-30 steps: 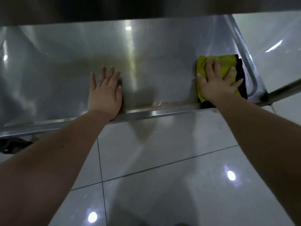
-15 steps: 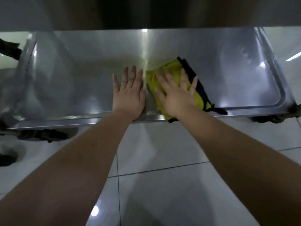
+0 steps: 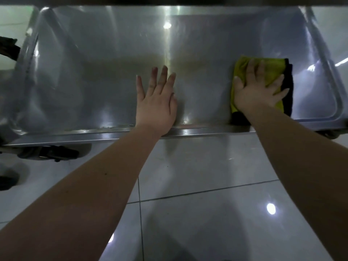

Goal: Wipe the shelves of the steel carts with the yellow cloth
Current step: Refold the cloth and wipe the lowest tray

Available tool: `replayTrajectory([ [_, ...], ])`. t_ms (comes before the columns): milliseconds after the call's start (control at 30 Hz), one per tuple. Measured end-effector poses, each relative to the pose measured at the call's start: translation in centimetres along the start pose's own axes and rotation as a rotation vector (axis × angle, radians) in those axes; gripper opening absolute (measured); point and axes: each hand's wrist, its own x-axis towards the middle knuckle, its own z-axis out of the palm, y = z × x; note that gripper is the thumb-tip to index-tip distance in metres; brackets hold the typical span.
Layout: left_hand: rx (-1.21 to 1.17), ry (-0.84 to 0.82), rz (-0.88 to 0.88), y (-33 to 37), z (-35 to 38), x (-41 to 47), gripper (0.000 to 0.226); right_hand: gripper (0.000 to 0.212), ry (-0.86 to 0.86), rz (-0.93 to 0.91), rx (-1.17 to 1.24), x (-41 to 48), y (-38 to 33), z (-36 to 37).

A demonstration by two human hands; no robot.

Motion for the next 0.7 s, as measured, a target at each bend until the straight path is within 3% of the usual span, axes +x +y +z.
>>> replayTrajectory([
  [233,-0.027,0.027,-0.094,-0.2,-0.2,-0.1,0.056,0.063,-0.029,-0.41,-0.141,-4.6,-11.9,2.1],
  [333,-0.045,0.051,-0.131,-0.6,-0.3,-0.2,0.057,0.067,-0.041,-0.714,-0.23,-5.8,-13.2,2.4],
  [400,-0.05,0.05,-0.134,-0.6,-0.2,-0.3,0.057,0.062,-0.048,-0.785,-0.228,-4.1,-11.9,1.7],
  [467,-0.054,0.05,-0.142,-0.5,-0.2,-0.2,0.057,0.061,-0.044,-0.687,-0.154,-1.3,-9.8,0.7],
  [700,-0.063,0.055,-0.115,0.0,0.0,0.0,0.056,0.067,-0.061,-0.023,-0.019,5.5,0.9,-1.3],
])
